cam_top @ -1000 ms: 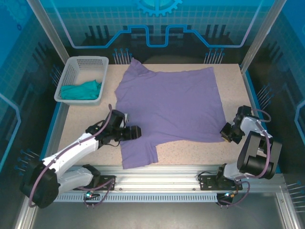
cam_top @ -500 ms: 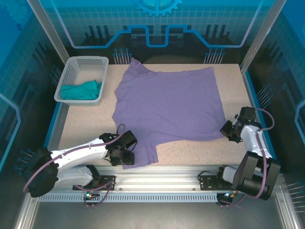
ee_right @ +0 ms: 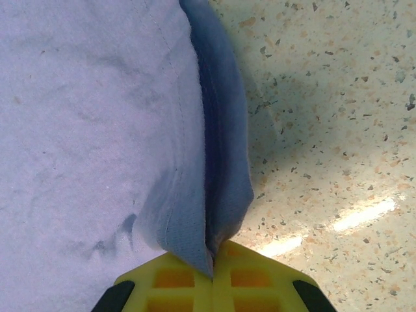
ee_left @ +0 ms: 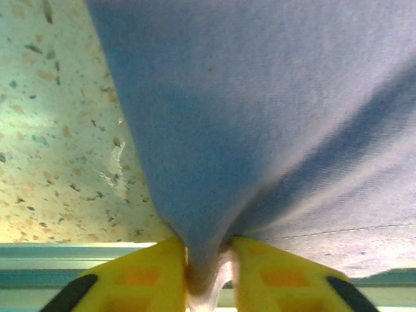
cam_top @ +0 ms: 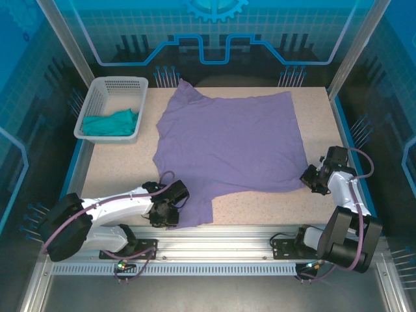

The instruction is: Fold the inside-out t-shirt

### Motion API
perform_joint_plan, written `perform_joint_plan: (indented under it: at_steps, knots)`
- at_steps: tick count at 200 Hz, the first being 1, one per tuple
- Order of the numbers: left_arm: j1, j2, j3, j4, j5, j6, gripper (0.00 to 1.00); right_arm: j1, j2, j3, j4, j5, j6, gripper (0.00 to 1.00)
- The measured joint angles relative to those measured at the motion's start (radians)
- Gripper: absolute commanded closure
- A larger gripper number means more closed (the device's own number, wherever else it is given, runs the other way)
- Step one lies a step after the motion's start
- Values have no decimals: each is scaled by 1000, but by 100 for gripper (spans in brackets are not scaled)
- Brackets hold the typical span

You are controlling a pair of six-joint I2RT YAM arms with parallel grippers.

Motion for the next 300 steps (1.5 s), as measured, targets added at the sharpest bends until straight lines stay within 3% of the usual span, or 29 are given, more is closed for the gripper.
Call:
perform_joint_plan:
  at_steps: [49, 65, 110, 145, 189, 300]
  knots:
    - [-3, -34, 14, -3, 8, 17, 100, 0, 0, 0, 0, 0, 0, 100]
    - [24, -72, 29, -5, 24, 30, 100, 0, 0, 0, 0, 0, 0, 100]
    - [281, -218, 94, -22, 135, 102, 100, -14, -23, 0, 5, -7, 0, 98]
    - [447, -214, 225, -27, 225, 192, 100, -15, -5, 25, 15, -36, 1, 96]
    - [625, -86, 407, -4, 315, 292, 100, -14, 123, 156, 48, -79, 3, 94]
    - [751, 301, 733, 32, 354, 399, 100, 74, 448, 443, 120, -76, 35, 91]
